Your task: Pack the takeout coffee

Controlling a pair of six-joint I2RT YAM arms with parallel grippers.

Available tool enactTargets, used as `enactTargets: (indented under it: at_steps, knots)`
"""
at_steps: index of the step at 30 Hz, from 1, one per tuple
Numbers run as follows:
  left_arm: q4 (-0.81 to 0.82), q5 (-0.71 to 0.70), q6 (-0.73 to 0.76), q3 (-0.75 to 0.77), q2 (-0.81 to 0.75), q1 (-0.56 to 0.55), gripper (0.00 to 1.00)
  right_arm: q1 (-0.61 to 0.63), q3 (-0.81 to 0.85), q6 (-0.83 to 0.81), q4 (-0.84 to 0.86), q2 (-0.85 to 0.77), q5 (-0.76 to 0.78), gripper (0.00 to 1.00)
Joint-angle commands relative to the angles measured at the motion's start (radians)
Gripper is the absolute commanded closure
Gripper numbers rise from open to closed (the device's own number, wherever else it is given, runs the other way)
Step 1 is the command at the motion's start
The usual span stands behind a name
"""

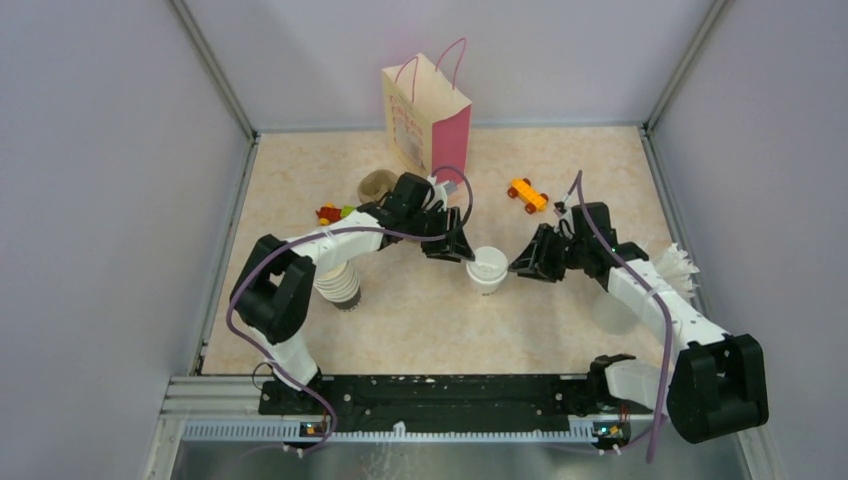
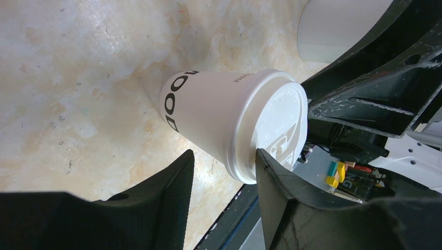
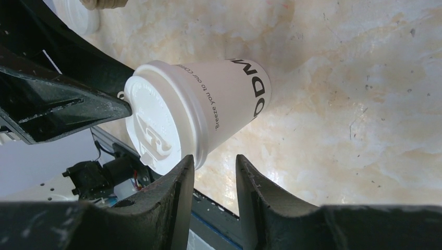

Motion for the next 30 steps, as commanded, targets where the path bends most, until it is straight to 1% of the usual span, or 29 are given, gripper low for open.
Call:
enactTargets:
  at_steps: [1, 7, 11, 18, 24, 30]
  knots:
    - [0.020, 0.002, 0.005, 0.008, 0.029, -0.004, 0.48, 0.005, -0.003, 0.024, 0.059, -0.004, 0.000, 0.66]
    - [0.026, 0.002, 0.002, 0.000, 0.035, -0.004, 0.49, 0.004, -0.002, 0.020, 0.067, 0.018, 0.012, 0.66]
    - [0.031, -0.001, -0.001, -0.011, 0.037, -0.004, 0.49, 0.004, -0.018, -0.004, 0.031, 0.029, 0.049, 0.67]
    - [0.020, -0.021, 0.003, -0.038, 0.053, -0.003, 0.50, 0.005, -0.159, 0.006, 0.039, -0.017, 0.133, 0.69]
    - [0.030, -0.038, -0.005, -0.083, 0.057, -0.004, 0.51, 0.005, -0.287, 0.050, 0.032, -0.067, 0.206, 0.69]
    - [0.033, -0.035, -0.004, -0.093, 0.066, -0.005, 0.52, 0.011, -0.328, 0.049, 0.038, -0.078, 0.243, 0.70]
